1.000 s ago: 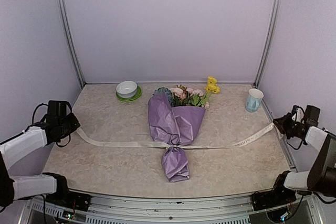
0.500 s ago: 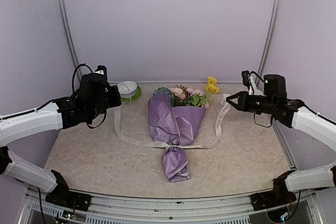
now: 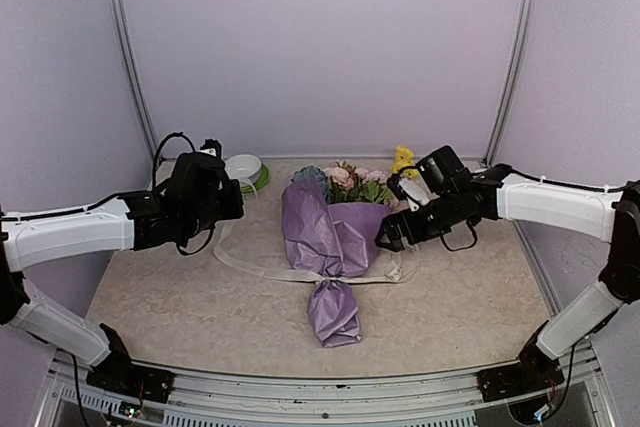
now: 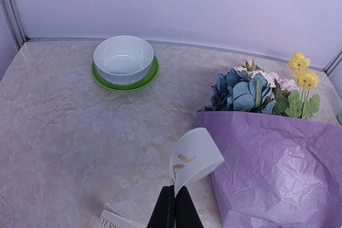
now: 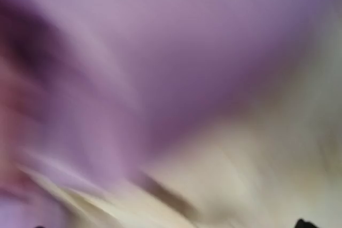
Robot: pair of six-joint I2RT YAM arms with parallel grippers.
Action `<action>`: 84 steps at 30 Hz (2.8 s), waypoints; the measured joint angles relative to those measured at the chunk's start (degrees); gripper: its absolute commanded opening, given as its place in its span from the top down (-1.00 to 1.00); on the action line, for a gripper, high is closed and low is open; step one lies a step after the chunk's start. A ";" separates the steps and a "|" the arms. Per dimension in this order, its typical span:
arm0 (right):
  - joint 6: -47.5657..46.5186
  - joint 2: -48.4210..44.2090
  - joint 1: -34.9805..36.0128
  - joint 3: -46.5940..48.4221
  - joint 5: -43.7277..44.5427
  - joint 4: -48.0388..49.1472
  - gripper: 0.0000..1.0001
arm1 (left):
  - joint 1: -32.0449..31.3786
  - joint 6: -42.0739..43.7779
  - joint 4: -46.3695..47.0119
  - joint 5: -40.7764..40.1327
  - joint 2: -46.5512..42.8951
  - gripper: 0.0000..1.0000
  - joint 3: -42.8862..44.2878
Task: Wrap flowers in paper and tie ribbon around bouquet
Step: Cross the half-tied ribbon over the folded bouquet.
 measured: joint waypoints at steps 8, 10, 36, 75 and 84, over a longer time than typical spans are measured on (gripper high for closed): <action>-6.12 5.62 11.30 18.27 -0.72 9.38 -0.82 | 0.00 1.79 -0.04 -0.15 1.03 1.00 -0.02; -6.75 9.42 11.74 21.09 -0.85 10.14 -0.52 | 0.00 2.34 -0.20 -0.33 1.05 1.00 -0.02; 12.41 23.50 -9.66 2.36 -32.17 37.27 0.86 | 0.00 2.97 -3.52 -2.99 -2.36 1.00 -0.02; 5.81 8.55 -15.41 -11.21 -4.92 9.97 0.73 | -4.85 -2.51 -8.98 1.18 -16.79 1.00 0.07; 6.80 5.40 -19.32 -13.09 -0.66 10.21 1.00 | -2.01 -3.28 -15.87 -5.92 -17.07 1.00 1.57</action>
